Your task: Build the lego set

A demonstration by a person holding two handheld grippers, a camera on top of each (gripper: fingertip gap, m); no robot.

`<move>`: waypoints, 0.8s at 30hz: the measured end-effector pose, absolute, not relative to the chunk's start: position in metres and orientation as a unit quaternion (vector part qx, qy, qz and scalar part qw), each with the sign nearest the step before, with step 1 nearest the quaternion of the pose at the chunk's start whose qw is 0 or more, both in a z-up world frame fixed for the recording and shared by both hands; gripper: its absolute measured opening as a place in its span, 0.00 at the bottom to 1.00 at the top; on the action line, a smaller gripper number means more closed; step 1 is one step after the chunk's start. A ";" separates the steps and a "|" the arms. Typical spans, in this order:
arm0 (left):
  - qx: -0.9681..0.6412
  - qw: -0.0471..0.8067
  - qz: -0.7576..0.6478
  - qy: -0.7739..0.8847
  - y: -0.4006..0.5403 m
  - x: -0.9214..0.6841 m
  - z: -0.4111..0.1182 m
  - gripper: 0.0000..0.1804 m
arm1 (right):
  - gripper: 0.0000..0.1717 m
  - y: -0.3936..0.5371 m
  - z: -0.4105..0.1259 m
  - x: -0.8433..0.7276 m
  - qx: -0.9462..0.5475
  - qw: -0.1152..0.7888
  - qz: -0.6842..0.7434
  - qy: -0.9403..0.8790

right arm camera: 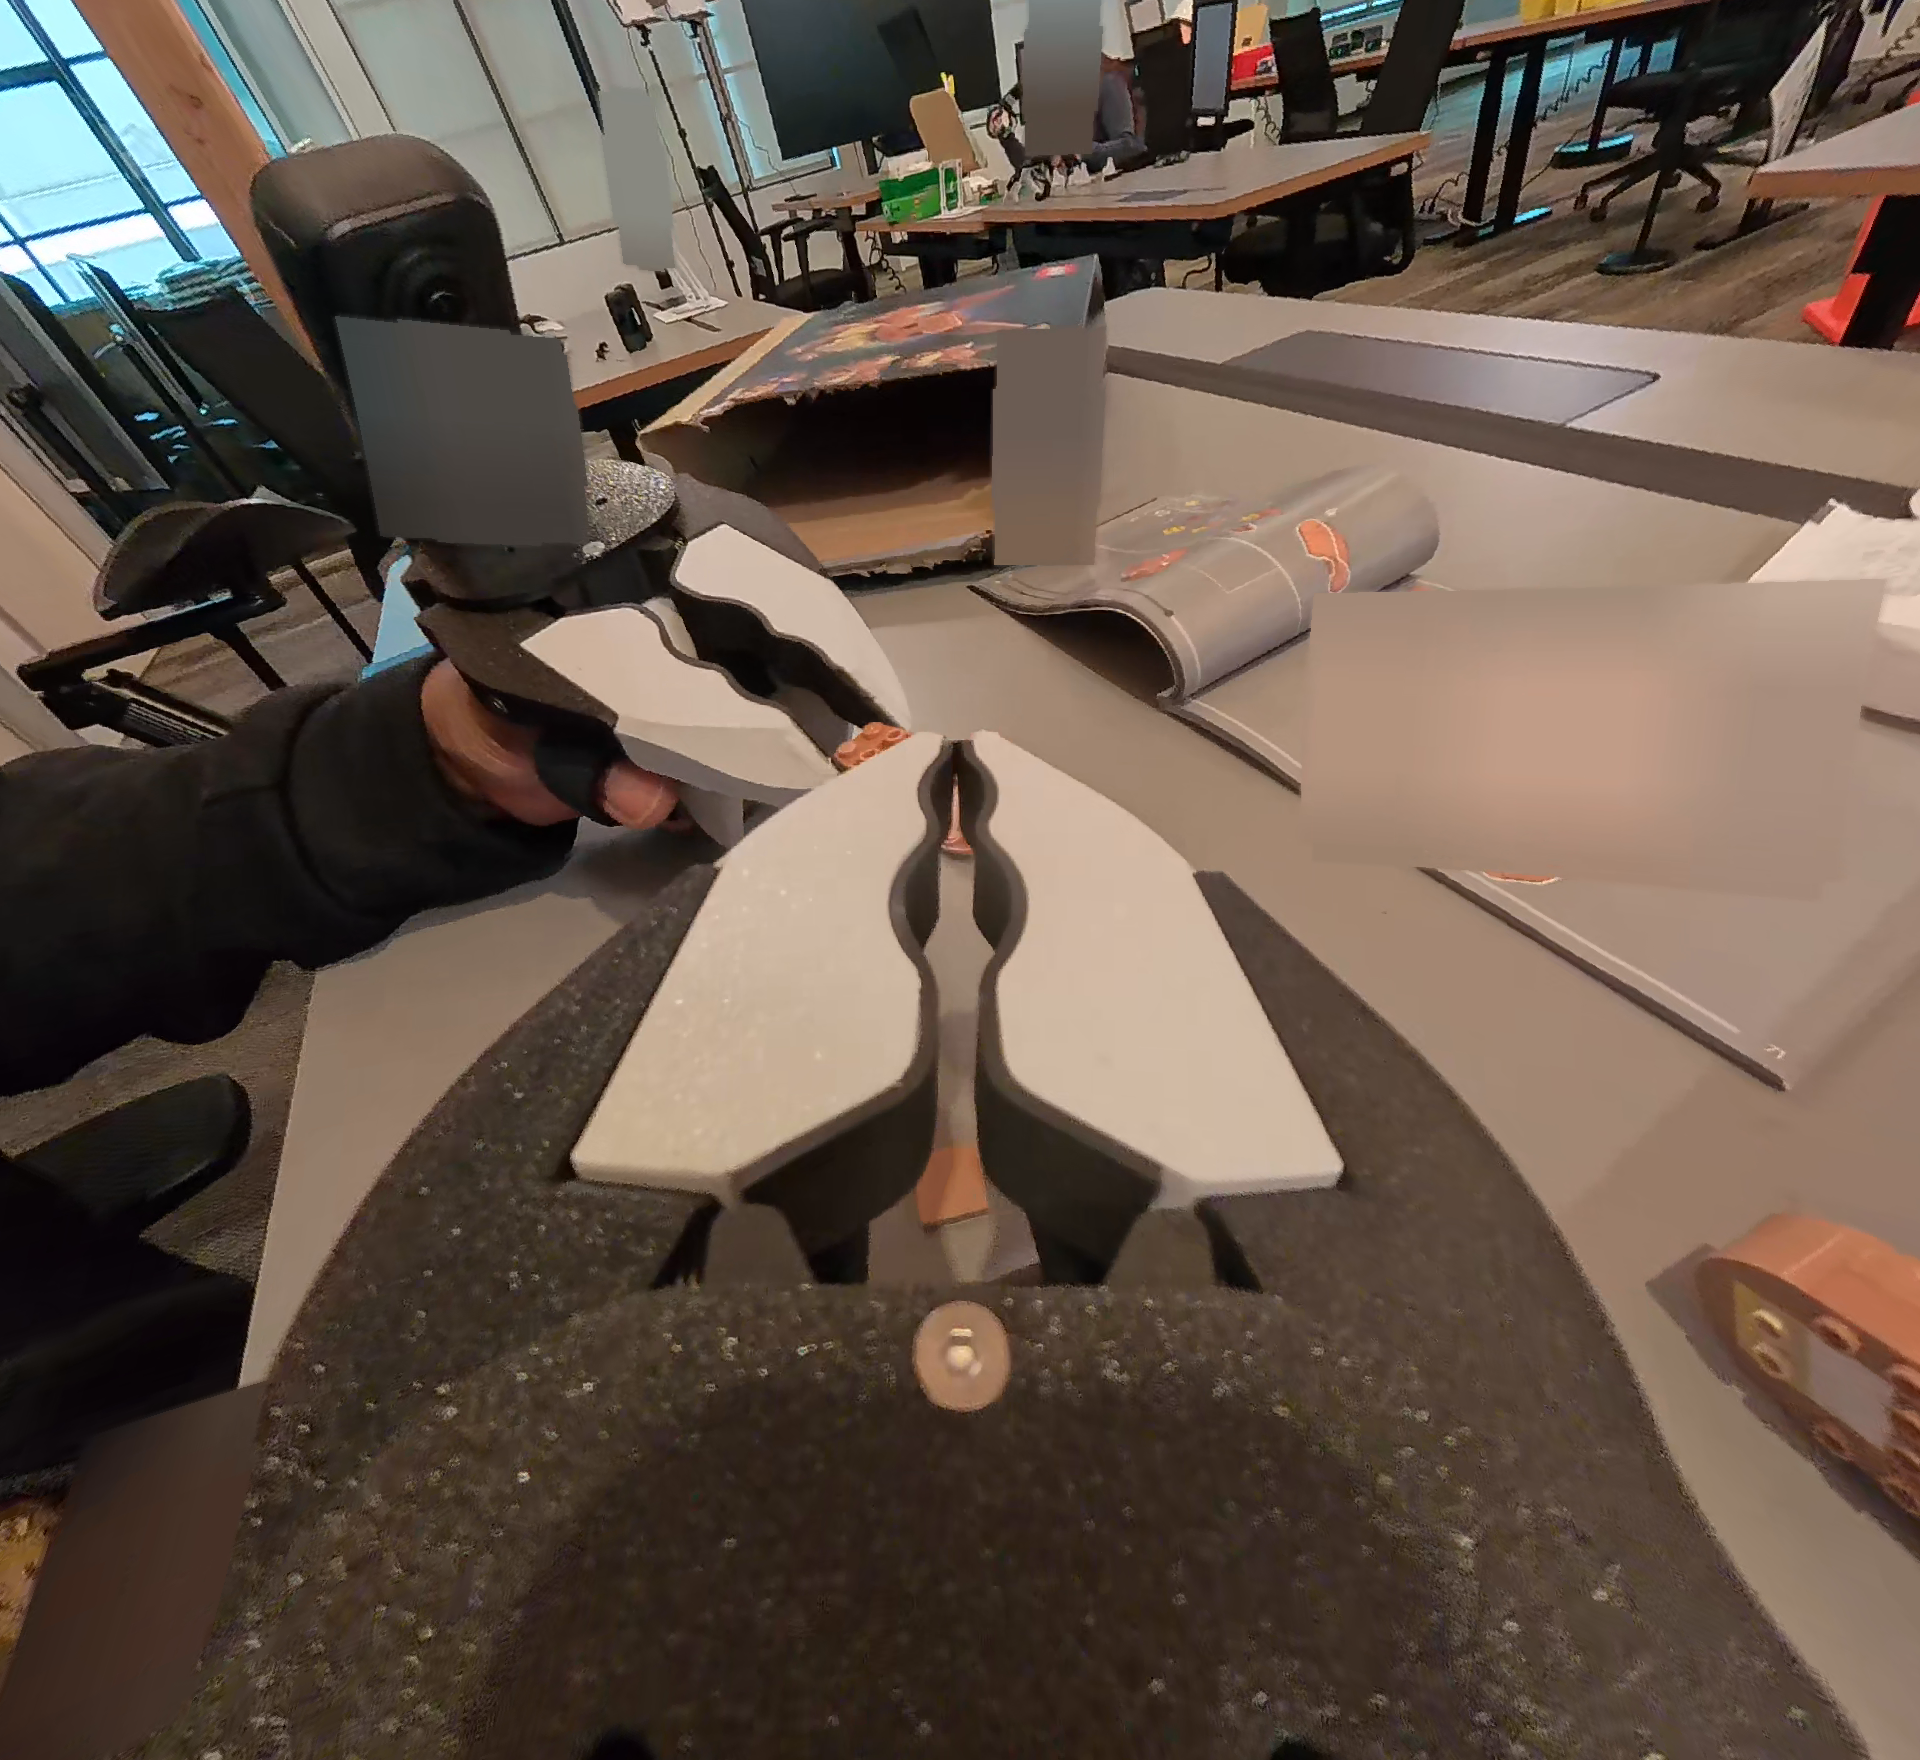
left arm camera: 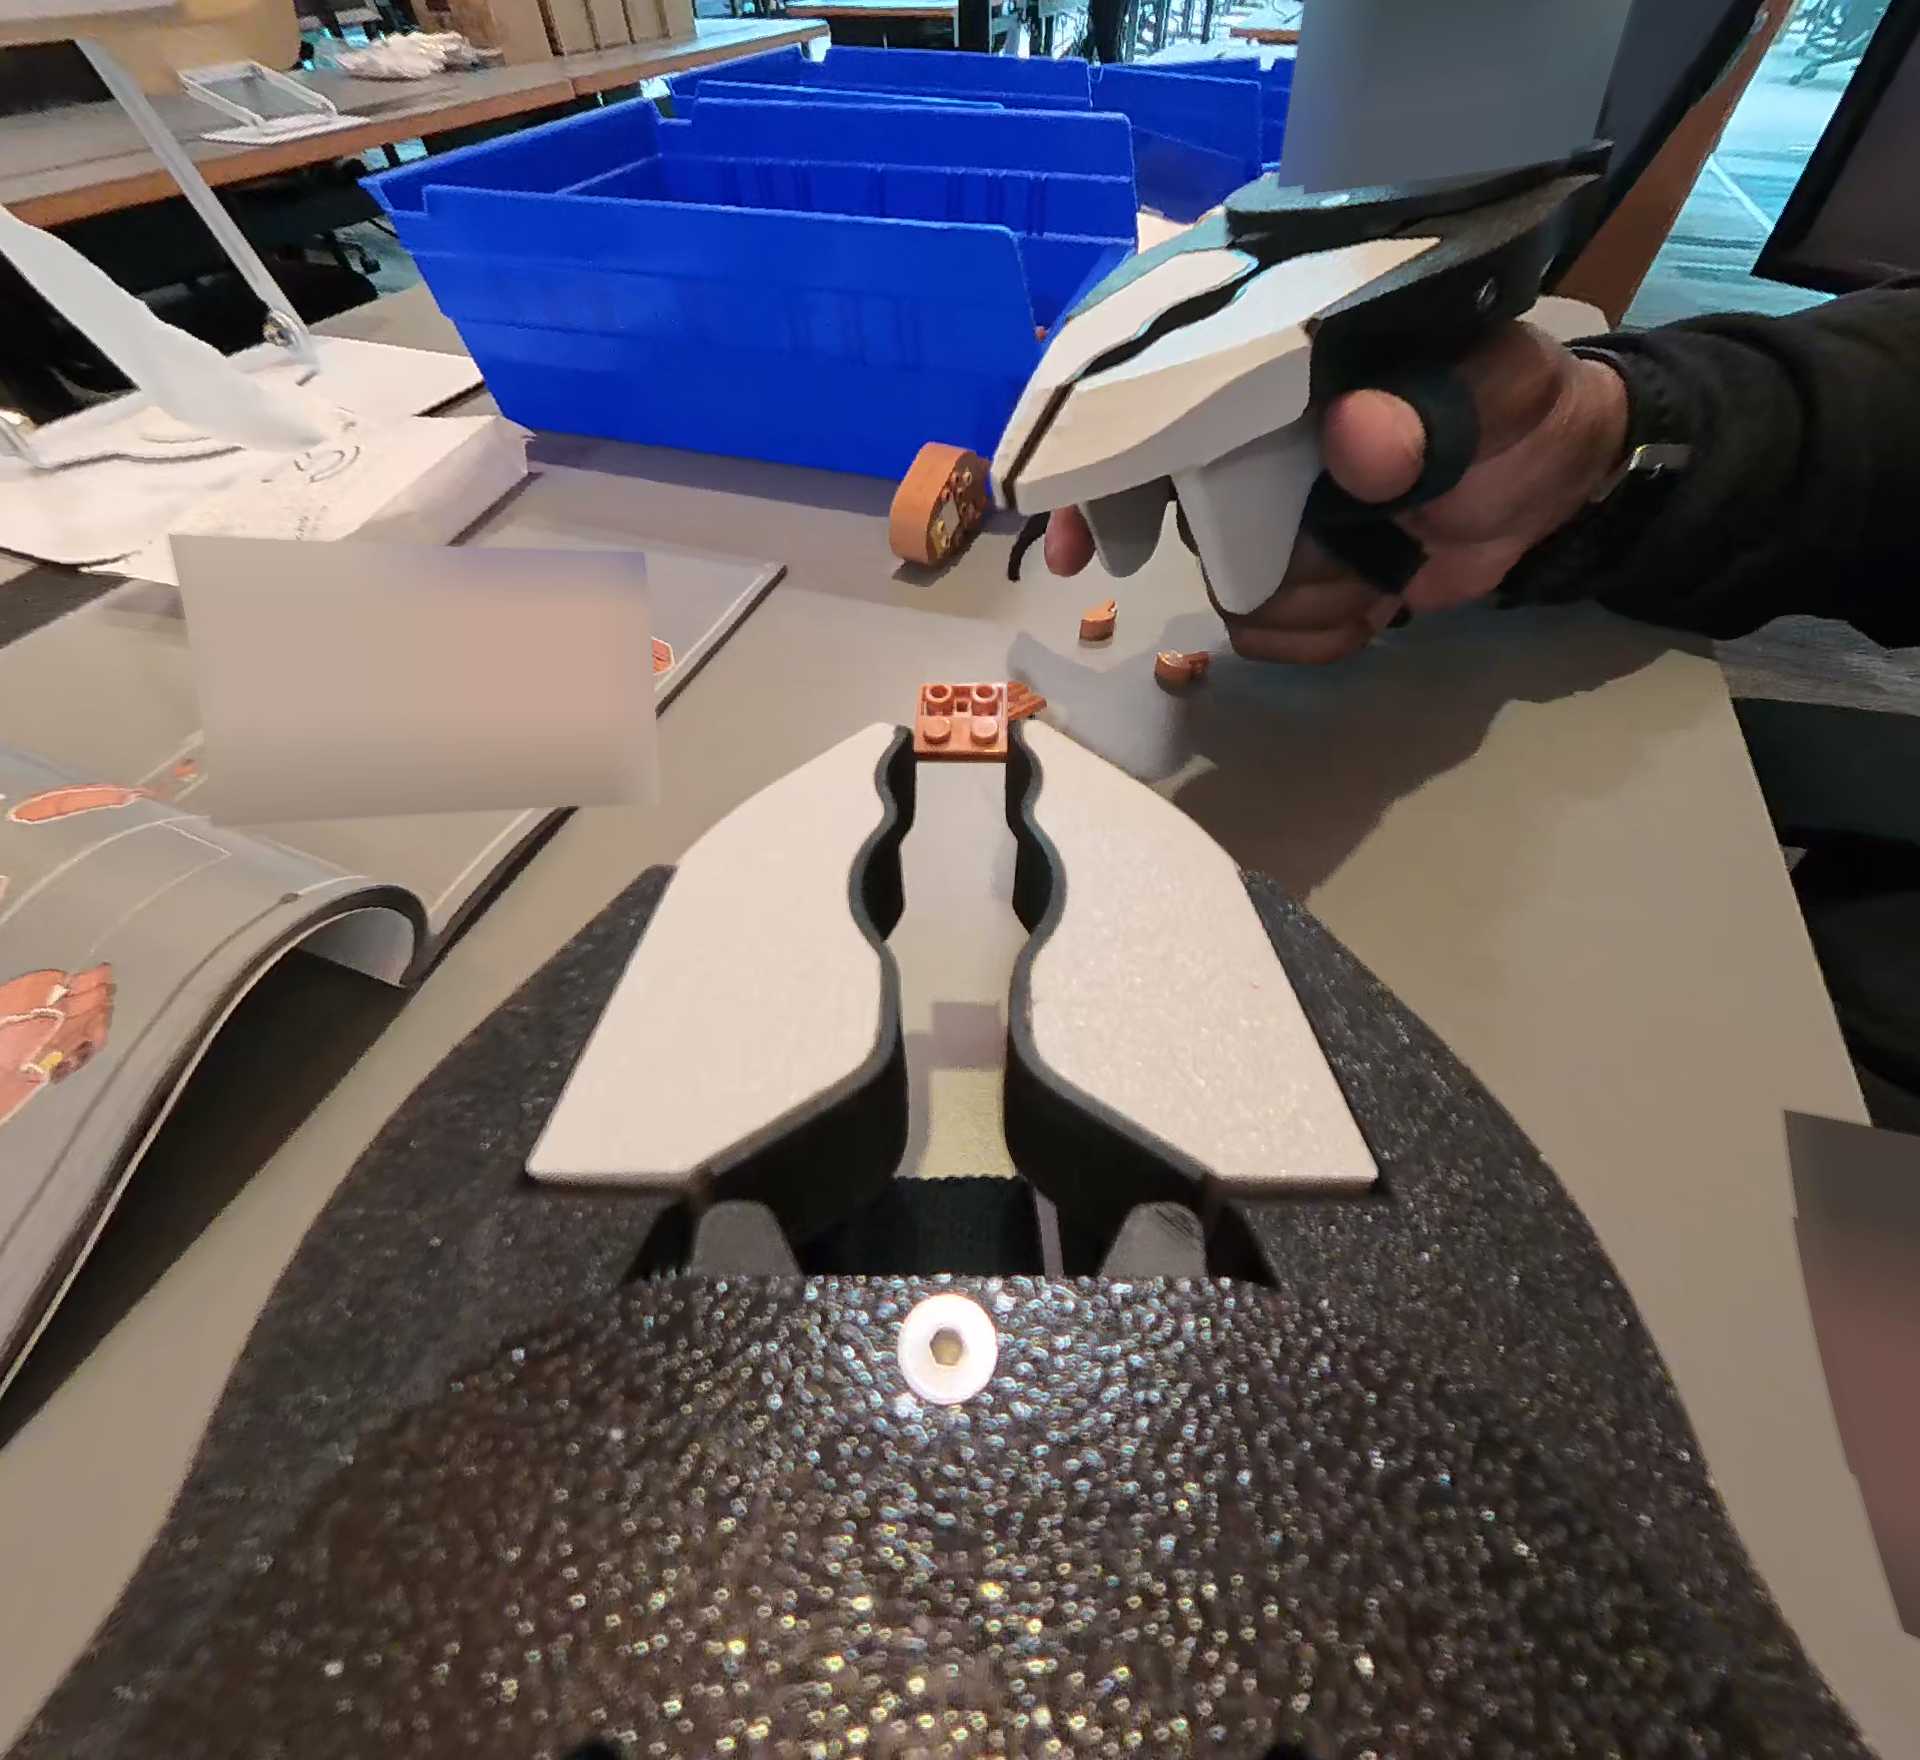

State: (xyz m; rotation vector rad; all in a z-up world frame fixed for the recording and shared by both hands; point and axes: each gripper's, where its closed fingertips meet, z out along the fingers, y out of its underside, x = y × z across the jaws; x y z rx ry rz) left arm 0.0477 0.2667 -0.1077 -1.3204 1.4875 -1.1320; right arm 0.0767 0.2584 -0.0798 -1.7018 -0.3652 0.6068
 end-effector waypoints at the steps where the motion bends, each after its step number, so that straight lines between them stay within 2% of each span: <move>1: -0.523 0.416 -0.453 0.590 0.267 0.047 -0.106 0.09 | 0.00 0.258 -0.079 0.076 -0.733 0.608 0.260 -0.162; 24: -0.496 0.400 -0.491 0.594 0.284 0.067 -0.079 0.09 | 0.00 0.265 -0.083 0.080 -0.726 0.613 0.273 -0.150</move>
